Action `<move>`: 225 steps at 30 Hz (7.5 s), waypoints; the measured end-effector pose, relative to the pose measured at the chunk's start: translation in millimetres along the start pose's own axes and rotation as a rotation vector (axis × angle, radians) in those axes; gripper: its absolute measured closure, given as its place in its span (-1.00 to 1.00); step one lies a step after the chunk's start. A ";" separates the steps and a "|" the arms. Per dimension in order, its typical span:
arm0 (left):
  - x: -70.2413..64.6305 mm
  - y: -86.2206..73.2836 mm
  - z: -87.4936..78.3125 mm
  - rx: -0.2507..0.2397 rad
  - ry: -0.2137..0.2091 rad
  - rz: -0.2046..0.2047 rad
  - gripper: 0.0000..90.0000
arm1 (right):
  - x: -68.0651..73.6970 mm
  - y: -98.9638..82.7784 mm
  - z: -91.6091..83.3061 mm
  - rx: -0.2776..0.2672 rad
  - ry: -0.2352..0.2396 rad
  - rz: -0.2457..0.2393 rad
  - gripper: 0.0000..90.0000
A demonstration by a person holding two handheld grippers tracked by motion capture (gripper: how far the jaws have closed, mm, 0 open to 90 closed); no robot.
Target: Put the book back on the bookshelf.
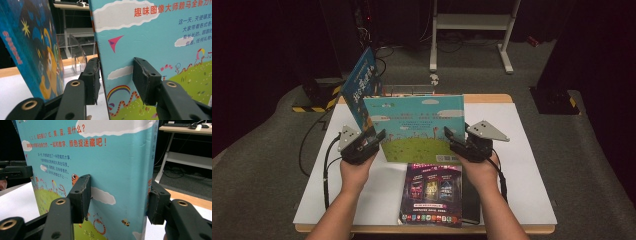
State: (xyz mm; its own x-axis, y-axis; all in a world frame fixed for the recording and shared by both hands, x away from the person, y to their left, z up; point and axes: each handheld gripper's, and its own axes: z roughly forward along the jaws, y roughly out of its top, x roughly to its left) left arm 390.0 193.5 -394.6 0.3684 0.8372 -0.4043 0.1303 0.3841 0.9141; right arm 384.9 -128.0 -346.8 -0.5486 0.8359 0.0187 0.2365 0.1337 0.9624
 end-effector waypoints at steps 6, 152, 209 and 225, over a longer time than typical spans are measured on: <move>5.3 3.6 11.6 -0.009 -0.003 0.000 0.27 | -3.6 5.6 8.5 -0.018 -0.009 -0.002 -0.01; 21.6 -31.1 0.6 0.040 0.034 0.011 0.10 | 9.7 -34.0 -19.5 -0.120 0.227 0.017 0.76; 41.0 -32.7 -15.2 0.029 0.062 -0.021 0.11 | 33.7 16.7 16.1 -0.108 0.227 -0.069 0.80; 41.2 -33.3 -16.1 0.033 0.060 -0.020 0.11 | 37.0 18.8 25.5 -0.164 0.173 -0.044 0.80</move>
State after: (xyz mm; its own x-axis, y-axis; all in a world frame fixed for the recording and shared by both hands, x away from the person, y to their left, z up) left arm 386.1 221.5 -442.2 0.3099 0.8516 -0.4227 0.1673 0.3888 0.9060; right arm 389.5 -80.9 -335.0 -0.6883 0.7254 0.0079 0.0833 0.0681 0.9942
